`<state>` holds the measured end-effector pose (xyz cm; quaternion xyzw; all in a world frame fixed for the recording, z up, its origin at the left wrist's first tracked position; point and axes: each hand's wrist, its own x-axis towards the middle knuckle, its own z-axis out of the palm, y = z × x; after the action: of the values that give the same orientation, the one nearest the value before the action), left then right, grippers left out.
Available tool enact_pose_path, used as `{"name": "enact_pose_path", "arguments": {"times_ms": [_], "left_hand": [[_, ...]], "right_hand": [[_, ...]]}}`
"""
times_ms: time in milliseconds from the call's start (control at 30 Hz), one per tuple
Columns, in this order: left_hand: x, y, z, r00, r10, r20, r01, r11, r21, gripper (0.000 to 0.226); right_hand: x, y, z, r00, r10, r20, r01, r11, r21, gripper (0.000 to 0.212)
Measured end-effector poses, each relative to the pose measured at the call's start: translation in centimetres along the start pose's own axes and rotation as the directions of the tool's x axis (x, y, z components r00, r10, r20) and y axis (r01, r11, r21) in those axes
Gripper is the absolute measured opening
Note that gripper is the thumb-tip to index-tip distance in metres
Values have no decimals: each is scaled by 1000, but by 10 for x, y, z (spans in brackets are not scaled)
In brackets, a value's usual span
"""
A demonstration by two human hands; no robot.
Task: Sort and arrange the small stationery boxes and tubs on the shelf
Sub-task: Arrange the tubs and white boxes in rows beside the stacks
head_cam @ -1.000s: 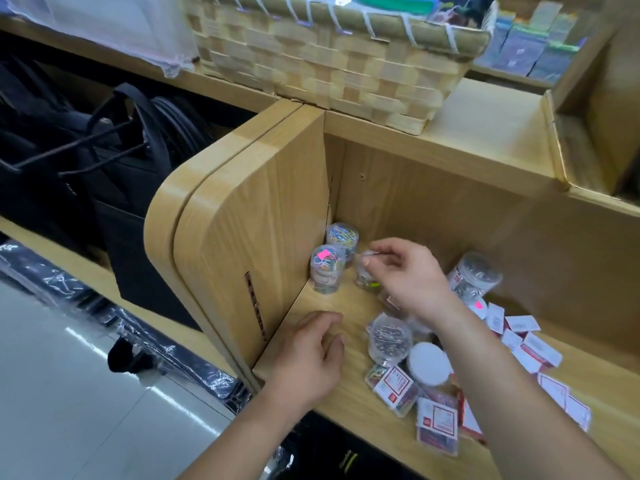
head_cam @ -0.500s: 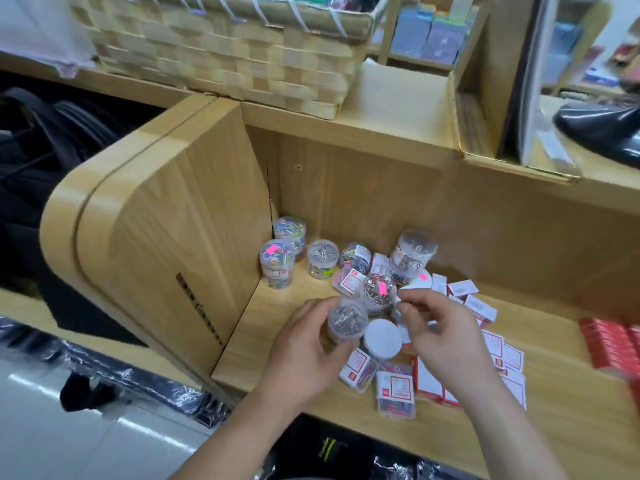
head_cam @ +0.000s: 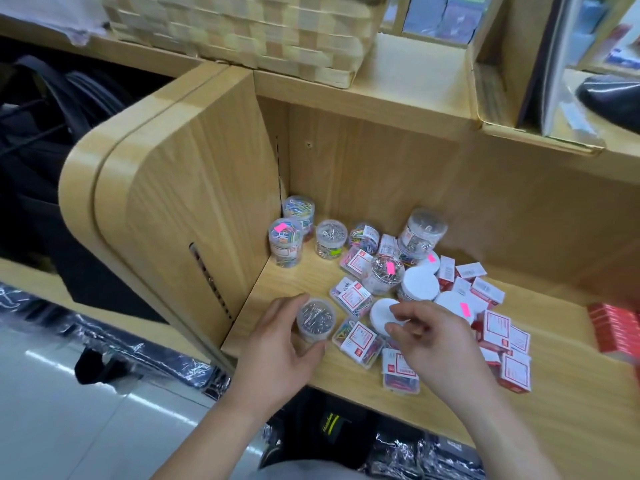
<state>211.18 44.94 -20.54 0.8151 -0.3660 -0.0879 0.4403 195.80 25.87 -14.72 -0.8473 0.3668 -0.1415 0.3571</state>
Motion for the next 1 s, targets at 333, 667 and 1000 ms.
{"name": "enact_pose_path", "arguments": {"times_ms": [333,667,1000], "left_hand": [[10,8,-3,997,38,61,-38,999,-7,38],[110,40,-2,985,95,143,-127,962,241,46],[128,22,14,972,95,215,-148,958,246,48]], "right_hand": [[4,-6,0,1000,-16,10,16,1000,1,11],[68,-17,7,974,-225,-15,203,906,-372,36],[68,1,7,960,-269,-83,231,922,-310,50]]}}
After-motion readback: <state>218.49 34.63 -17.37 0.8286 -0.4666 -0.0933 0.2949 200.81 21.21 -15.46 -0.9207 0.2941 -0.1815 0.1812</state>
